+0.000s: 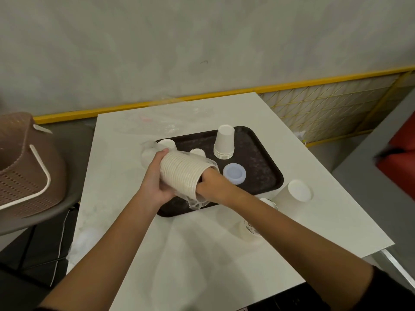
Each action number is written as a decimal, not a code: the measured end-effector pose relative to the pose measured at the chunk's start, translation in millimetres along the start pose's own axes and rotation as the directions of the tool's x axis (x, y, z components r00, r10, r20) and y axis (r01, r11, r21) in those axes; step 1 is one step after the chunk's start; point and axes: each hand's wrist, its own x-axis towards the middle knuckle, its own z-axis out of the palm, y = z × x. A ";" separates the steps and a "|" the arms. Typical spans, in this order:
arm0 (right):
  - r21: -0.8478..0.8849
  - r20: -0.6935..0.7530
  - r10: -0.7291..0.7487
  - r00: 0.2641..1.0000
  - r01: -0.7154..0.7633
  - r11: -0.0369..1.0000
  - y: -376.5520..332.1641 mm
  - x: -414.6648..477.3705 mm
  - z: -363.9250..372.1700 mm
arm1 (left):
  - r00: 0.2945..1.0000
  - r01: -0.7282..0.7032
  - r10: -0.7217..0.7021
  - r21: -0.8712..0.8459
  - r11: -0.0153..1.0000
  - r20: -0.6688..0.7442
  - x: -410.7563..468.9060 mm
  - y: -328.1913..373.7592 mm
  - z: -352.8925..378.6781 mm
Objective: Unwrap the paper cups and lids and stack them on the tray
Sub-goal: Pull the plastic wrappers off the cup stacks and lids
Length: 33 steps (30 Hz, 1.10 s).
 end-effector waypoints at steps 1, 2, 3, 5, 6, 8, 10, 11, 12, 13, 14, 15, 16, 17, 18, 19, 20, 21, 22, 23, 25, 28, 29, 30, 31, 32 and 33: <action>0.002 0.006 -0.007 1.000 0.007 1.000 1.0 0.1 0.1 | 1.000 0.007 -0.007 0.000 1.000 0.004 -0.5 -1.6 -0.2; 0.018 0.017 -0.013 1.000 0.013 1.000 1.8 -0.1 1.2 | 1.000 0.009 -0.009 -0.002 1.000 0.001 -0.7 -2.5 -1.0; 0.039 0.032 -0.021 0.999 0.020 0.999 2.3 -1.3 1.7 | 1.000 0.006 -0.006 -0.005 1.000 -0.008 -0.2 -2.6 -2.4; 0.061 0.066 -0.055 0.996 0.051 0.997 2.8 -3.8 -0.3 | 1.000 -0.005 0.005 -0.003 1.000 -0.030 -0.6 -1.3 -5.3; 0.077 0.078 -0.089 0.993 0.083 0.994 3.5 -4.5 -3.0 | 0.999 -0.013 0.013 0.003 1.000 -0.045 -0.7 0.6 -7.2; 0.124 0.062 -0.163 0.985 0.155 0.980 4.7 -7.2 -8.7 | 0.997 -0.039 0.040 0.017 0.999 -0.071 0.6 6.1 -13.4; 0.188 0.044 -0.166 0.985 0.155 0.970 12.0 -7.9 -12.4 | 0.994 -0.068 0.070 0.020 0.997 -0.082 1.4 12.6 -20.9; 0.235 0.036 -0.153 0.988 0.140 0.962 16.4 -7.6 -12.9 | 0.994 -0.074 0.075 0.014 0.997 -0.082 1.7 15.2 -24.7; 0.300 0.029 -0.142 0.989 0.127 0.945 19.1 -8.9 -13.7 | 0.994 -0.072 0.072 0.003 0.997 -0.078 1.3 16.9 -27.7; 0.370 0.016 -0.123 0.992 0.108 0.923 22.2 -10.0 -14.6 | 0.995 -0.066 0.065 -0.011 0.998 -0.072 0.7 17.9 -30.2; 0.437 -0.008 -0.106 0.994 0.099 0.894 23.3 -12.0 -16.3 | 0.996 -0.061 0.059 -0.029 0.998 -0.071 0.0 18.5 -32.0; 0.499 -0.043 -0.094 0.995 0.103 0.860 25.2 -13.4 -17.2 | 0.995 -0.062 0.057 -0.052 0.997 -0.080 -0.5 18.7 -34.0; 0.566 -0.082 -0.088 0.993 0.119 0.816 25.8 -15.6 -18.5 | 0.994 -0.067 0.060 -0.073 0.995 -0.093 -1.0 18.6 -35.6; 0.628 -0.111 -0.091 0.990 0.141 0.765 27.0 -16.8 -19.3 | 0.992 -0.076 0.066 -0.088 0.993 -0.106 -1.0 18.5 -37.3; 0.685 -0.118 -0.103 0.988 0.156 0.712 26.8 -18.6 -21.0 | 0.991 -0.084 0.073 -0.099 0.991 -0.110 -1.1 18.4 -38.3; 0.731 -0.108 -0.132 0.985 0.168 0.662 26.9 -20.5 -22.4 | 0.991 -0.091 0.080 -0.109 0.990 -0.110 -0.2 18.2 -39.9; 0.774 -0.085 -0.168 0.982 0.171 0.609 24.8 -23.6 -24.2 | 0.991 -0.096 0.083 -0.118 0.988 -0.108 0.1 18.1 -40.6; 0.815 -0.064 -0.195 0.979 0.164 0.555 23.4 -26.1 -25.8 | 0.991 -0.100 0.087 -0.128 0.987 -0.103 -0.1 18.3 -40.6; 0.853 -0.049 -0.189 0.981 0.140 0.503 21.5 -28.3 -27.0 | 0.990 -0.107 0.094 -0.135 0.985 -0.102 -0.6 19.0 -40.3; 0.881 -0.036 -0.148 0.988 0.101 0.463 21.2 -28.0 -27.5 | 0.990 -0.117 0.104 -0.141 0.983 -0.098 -1.1 20.1 -39.3; 0.899 0.033 -0.008 0.999 -0.026 0.437 20.5 -24.7 -27.9 | 0.989 -0.136 0.125 -0.158 0.978 -0.078 -1.9 22.7 -37.7; 0.783 0.235 0.098 0.967 -0.248 0.570 17.8 -21.1 -25.0 | 0.986 -0.160 0.151 -0.155 0.975 -0.071 -0.8 25.5 -38.1; 0.731 0.273 0.100 0.957 -0.274 0.624 17.5 -19.7 -23.8 | 0.986 -0.159 0.150 -0.148 0.976 -0.072 0.0 25.5 -38.2; 0.695 0.300 0.091 0.950 -0.283 0.661 15.6 -19.5 -23.5 | 0.987 -0.156 0.147 -0.141 0.978 -0.071 0.5 24.8 -38.3; 0.674 0.313 0.077 0.947 -0.279 0.684 14.2 -18.9 -22.9 | 0.987 -0.151 0.143 -0.133 0.979 -0.066 1.1 23.7 -38.2; 0.667 0.318 0.064 0.946 -0.271 0.694 11.7 -19.6 -23.2 | 0.989 -0.144 0.138 -0.124 0.982 -0.054 1.9 22.2 -38.7; 0.674 0.311 0.051 0.949 -0.258 0.692 9.8 -19.8 -23.1 | 0.991 -0.135 0.131 -0.117 0.984 -0.035 2.6 20.3 -39.2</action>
